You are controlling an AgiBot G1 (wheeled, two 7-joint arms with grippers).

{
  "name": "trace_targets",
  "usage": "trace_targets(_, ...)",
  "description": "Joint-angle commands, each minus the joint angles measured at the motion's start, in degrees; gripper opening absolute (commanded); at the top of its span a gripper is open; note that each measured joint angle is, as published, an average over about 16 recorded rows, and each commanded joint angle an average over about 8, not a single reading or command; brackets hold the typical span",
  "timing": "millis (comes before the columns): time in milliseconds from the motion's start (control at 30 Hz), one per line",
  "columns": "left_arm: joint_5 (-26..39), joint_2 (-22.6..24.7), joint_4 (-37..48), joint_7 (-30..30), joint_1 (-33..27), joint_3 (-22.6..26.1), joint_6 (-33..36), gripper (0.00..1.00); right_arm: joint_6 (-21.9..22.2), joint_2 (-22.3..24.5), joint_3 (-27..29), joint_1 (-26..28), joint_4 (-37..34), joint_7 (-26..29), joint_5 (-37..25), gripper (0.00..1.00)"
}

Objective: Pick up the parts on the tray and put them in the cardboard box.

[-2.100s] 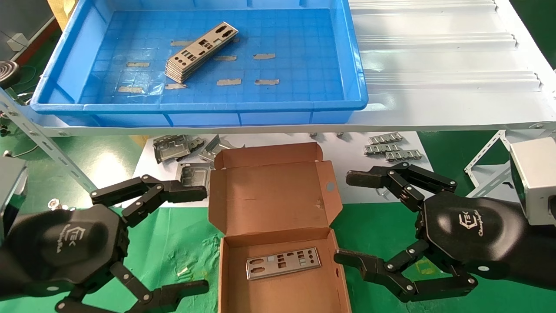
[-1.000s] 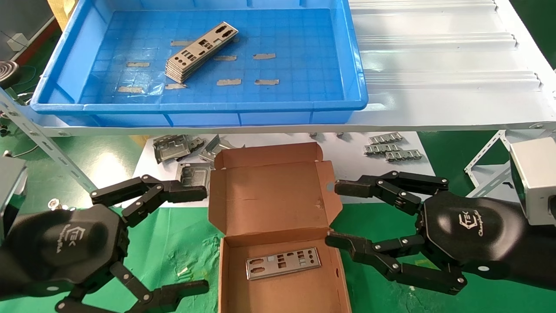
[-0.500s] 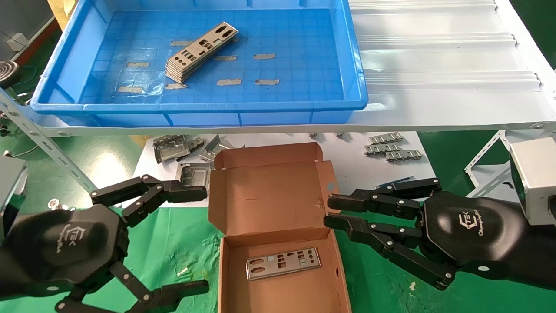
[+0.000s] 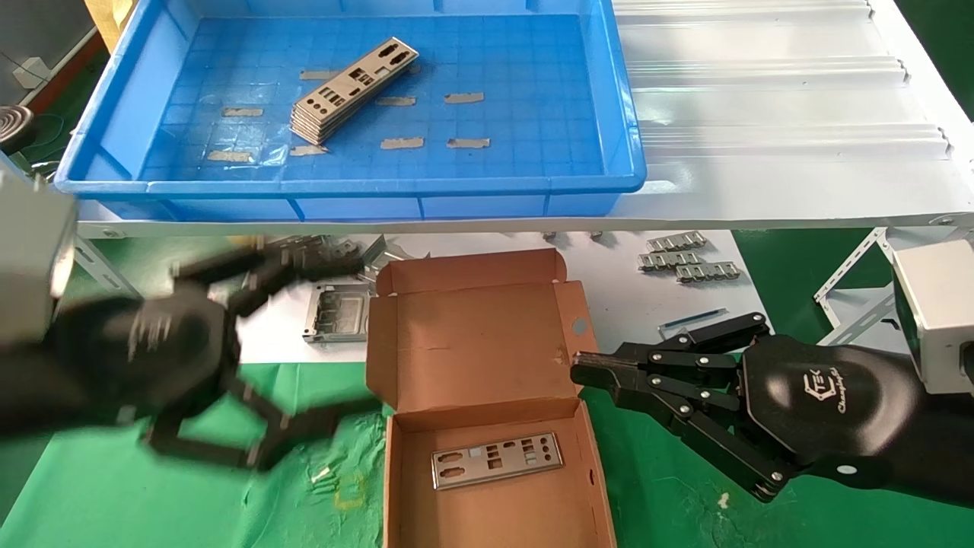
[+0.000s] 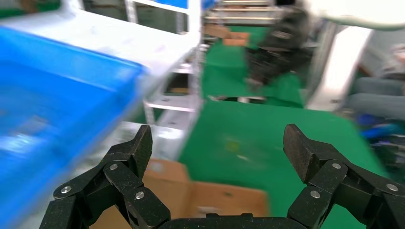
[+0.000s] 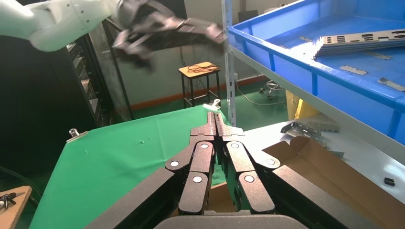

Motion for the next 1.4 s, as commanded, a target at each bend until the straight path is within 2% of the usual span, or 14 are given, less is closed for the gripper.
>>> trace_targets(33, 2.2, 0.8, 0.3, -0.9, -2.8, 0.5, -1.7, 1.0, 0.0, 0.0, 0.0, 0.0, 0.0, 0.0, 0.0, 0.0)
trace_targets(333, 16.1, 12.2, 21.0, 0.6, -19.7, 6.9, -7.3, 1.0, 0.0, 0.0, 0.0, 0.0, 0.0, 0.0, 0.0, 0.0)
trace_targets(667, 21.2, 21.1, 43.5, 8.1, -31.3, 9.4, -8.8, 1.0, 0.0, 0.0, 0.0, 0.0, 0.0, 0.0, 0.0, 0.0)
trace_targets(700, 21.4, 21.7, 45.2, 9.0, -32.1, 9.5, -8.9, 1.0, 0.0, 0.0, 0.0, 0.0, 0.0, 0.0, 0.0, 0.05)
trace_targets(933, 22.8, 25.4, 55.0, 14.3, -36.3, 10.0, -12.0, 1.0, 0.0, 0.0, 0.0, 0.0, 0.0, 0.0, 0.0, 0.92)
trace_targets(967, 23.1, 25.9, 56.1, 14.9, -36.8, 10.1, -12.7, 1.0, 0.0, 0.0, 0.0, 0.0, 0.0, 0.0, 0.0, 1.0)
trace_targets(1400, 25.5, 30.8, 65.0, 19.6, -40.8, 11.2, -23.0, 1.0, 0.0, 0.0, 0.0, 0.0, 0.0, 0.0, 0.0, 1.0)
